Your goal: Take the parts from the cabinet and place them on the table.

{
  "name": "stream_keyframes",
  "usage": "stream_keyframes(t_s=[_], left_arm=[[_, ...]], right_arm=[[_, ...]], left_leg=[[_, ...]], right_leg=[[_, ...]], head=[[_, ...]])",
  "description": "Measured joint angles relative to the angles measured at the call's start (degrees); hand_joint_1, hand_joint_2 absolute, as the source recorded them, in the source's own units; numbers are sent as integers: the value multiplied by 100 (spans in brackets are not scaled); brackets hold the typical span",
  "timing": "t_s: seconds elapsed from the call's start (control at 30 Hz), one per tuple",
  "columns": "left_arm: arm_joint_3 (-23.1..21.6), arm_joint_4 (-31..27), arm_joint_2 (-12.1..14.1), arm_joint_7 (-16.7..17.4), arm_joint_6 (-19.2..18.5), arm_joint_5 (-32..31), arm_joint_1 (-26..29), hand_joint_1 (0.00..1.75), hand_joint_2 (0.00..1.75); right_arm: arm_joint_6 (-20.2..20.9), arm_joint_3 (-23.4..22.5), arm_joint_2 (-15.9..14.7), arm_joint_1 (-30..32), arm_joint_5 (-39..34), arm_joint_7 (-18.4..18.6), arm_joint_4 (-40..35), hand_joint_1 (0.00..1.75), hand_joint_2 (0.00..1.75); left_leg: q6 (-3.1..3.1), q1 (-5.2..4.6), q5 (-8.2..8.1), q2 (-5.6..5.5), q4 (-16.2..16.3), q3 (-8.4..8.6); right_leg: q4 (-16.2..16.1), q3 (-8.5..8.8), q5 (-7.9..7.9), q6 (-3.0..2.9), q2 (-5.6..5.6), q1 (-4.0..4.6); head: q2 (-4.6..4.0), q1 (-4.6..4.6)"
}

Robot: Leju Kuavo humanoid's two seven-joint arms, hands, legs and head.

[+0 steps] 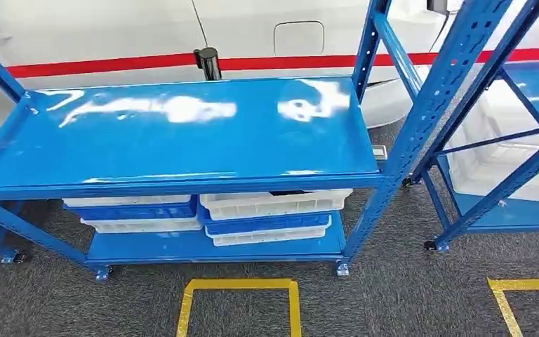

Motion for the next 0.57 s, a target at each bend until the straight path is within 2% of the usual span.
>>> stream_keyframes(t_s=[0.03, 0.07, 0.1, 0.13, 0.17, 0.2, 0.23, 0.27, 0.3, 0.33, 0.37, 0.4, 0.57], left_arm=[[0, 0, 2, 7, 2, 0, 3, 0, 0], [0, 0, 2, 7, 7, 0, 4, 0, 0], [0, 0, 2, 9, 9, 0, 7, 0, 0], [0, 0, 2, 9, 11, 0, 7, 0, 0], [0, 0, 0, 9, 13, 0, 6, 0, 0], [0, 0, 7, 9, 15, 0, 6, 0, 0], [2, -2, 33, 9, 20, -2, 0, 0, 0], [0, 0, 15, 7, 24, 0, -5, 0, 0], [-2, 0, 6, 9, 31, 0, -8, 0, 0], [0, 0, 4, 9, 33, 0, -5, 0, 0], [0, 0, 4, 13, 48, 0, -2, 0, 0], [0, 0, 13, 20, 48, 0, 2, 0, 0], [0, 0, -17, 72, 116, -18, -2, 0, 0]], right_arm=[[2, 0, 2, 3, 0, 0, 0, 0, 0], [2, 0, 4, 5, 0, 0, 0, 0, 0], [0, 0, 4, 7, 0, 0, 0, 0, 0], [2, 0, 4, 6, 0, 0, 0, 0, 0], [0, 0, 4, 2, 2, 0, 0, 0, 0], [2, 0, 11, -1, 0, 0, 0, 0, 0], [2, 0, 42, -2, 0, 0, 0, 0, 0], [-2, 0, 31, -3, 2, -2, 0, 0, 0], [-2, 0, 24, -1, 0, -2, 0, 0, 0], [0, 0, 20, 8, 0, -2, 0, 0, 0], [4, 0, 24, 7, 0, 0, 0, 0, 0], [6, 0, 28, 7, 0, 2, 0, 0, 0], [13, 0, 20, 1, -2, 37, 0, 0, 0]], left_leg=[[31, -22, -119, -7, 437, -262], [73, -48, -98, -7, 642, -428], [145, -85, 77, -7, 551, -450], [225, -126, 324, -10, 266, -363], [329, -180, 634, -30, -210, -177], [477, -254, 914, -85, -724, 35], [586, -294, 870, -93, -885, 117], [549, -310, 889, -35, -964, 124], [379, -313, 947, -43, -1020, 140], [171, -314, 880, -41, -1015, 147], [245, -336, 911, -54, -1018, 150], [277, -340, 898, -57, -1018, 153], [284, -345, 897, -59, -1019, 154]], right_leg=[[1, 3, -10, -16, 35, 37], [1, 18, -20, -32, 70, 73], [0, 37, -31, -49, 97, 107], [-1, 59, -43, -66, 125, 139], [-4, 92, -52, -79, 154, 172], [-8, 113, -66, -98, 173, 181], [2, 93, -79, -100, 183, 202], [-6, 103, -87, -87, 196, 240], [22, 78, -119, -141, 190, 242], [9, 59, -115, -136, 181, 236], [10, 49, -119, -135, 177, 221], [6, 43, -119, -134, 174, 219], [-43, 73, -117, -130, 174, 219]], head=[[0, 0], [0, 0], [0, 0], [0, -2], [0, 0], [0, 0], [0, 15], [0, 11], [0, 8], [0, 11], [0, 9], [0, 9], [0, 11]])
